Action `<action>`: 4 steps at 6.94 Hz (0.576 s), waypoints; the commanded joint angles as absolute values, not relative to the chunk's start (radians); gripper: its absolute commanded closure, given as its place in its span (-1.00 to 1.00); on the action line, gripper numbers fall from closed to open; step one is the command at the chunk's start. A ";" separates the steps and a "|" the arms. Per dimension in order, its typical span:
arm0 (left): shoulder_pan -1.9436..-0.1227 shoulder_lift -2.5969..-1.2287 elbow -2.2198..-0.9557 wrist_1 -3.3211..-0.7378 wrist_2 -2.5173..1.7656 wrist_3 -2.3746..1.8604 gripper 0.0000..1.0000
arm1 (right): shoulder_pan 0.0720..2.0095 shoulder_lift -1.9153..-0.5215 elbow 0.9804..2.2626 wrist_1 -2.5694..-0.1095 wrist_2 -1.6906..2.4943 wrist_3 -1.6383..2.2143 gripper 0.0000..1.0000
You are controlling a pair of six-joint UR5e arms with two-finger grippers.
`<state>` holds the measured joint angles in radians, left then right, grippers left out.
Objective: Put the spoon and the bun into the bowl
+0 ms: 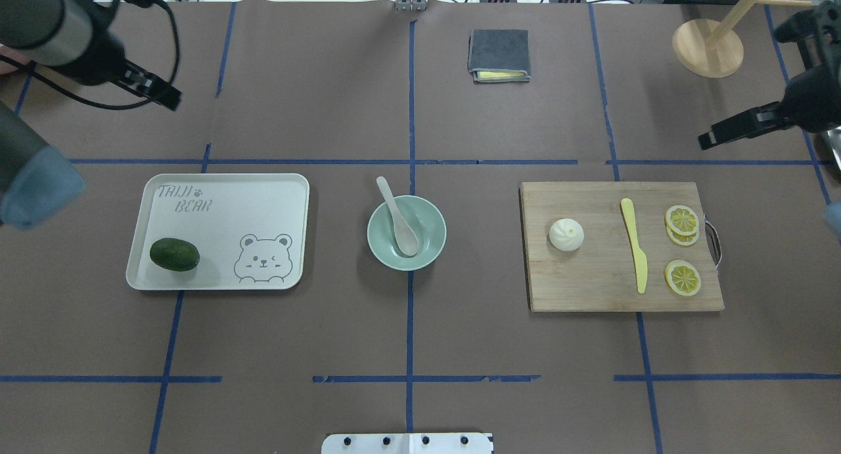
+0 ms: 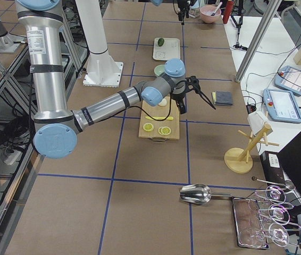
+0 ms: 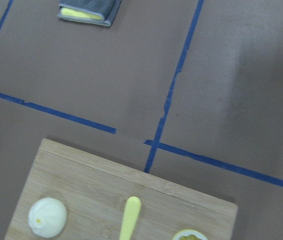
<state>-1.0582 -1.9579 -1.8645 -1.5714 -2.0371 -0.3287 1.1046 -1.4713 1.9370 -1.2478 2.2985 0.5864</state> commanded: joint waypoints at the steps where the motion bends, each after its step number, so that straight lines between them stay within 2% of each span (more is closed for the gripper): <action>1: -1.313 -1.858 -1.711 -1.580 -2.210 0.075 -1.00 | 0.935 -1.351 1.954 -1.326 2.188 0.803 -1.00; 2: -1.392 -1.792 -1.668 -1.571 -2.229 0.162 -1.00 | 0.869 -1.253 1.974 -1.498 2.101 0.819 -1.00; 3: -1.448 -1.719 -1.654 -1.577 -2.232 0.169 -1.00 | 0.788 -1.211 2.012 -1.602 2.000 0.854 -1.00; 4: -1.492 -1.648 -1.654 -1.577 -2.273 0.184 -1.00 | 0.740 -1.195 2.017 -1.609 1.958 0.912 -1.00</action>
<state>-1.4287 -1.7317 -1.6658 -1.5757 -2.2362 0.1525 0.8107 -1.2326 1.9994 -1.5517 2.0315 0.8526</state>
